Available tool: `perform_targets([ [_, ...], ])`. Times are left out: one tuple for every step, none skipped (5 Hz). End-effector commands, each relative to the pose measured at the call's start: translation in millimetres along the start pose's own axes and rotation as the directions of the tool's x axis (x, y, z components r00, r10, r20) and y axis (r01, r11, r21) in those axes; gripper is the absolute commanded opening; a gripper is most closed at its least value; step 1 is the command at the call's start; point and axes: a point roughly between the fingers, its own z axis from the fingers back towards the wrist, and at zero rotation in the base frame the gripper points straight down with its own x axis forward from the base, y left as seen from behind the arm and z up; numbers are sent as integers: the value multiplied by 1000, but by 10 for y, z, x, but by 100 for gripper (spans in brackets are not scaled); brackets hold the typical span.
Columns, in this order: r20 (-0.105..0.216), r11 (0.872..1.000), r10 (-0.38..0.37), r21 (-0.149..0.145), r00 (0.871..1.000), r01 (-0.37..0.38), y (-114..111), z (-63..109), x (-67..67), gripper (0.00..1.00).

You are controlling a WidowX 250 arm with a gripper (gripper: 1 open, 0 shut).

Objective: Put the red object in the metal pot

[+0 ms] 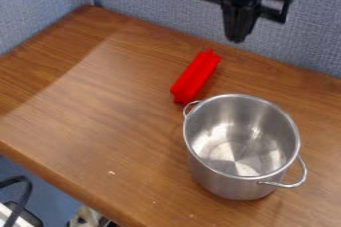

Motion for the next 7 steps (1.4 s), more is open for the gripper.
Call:
perform_targets([
  [79,1000,3,-6,997,-3,-44,311,-9,0],
  [69,1000,20,-3,997,-20,8,302,-2,0],
  [44,998,62,-8,997,-62,13,161,-126,0],
  [44,998,70,-12,997,-69,-19,40,-62,0],
  [42,997,72,-12,997,-71,20,-113,62,0],
  [37,997,77,-7,996,-77,73,-283,160,0],
  [32,995,103,-2,994,-103,95,-465,196,0],
])
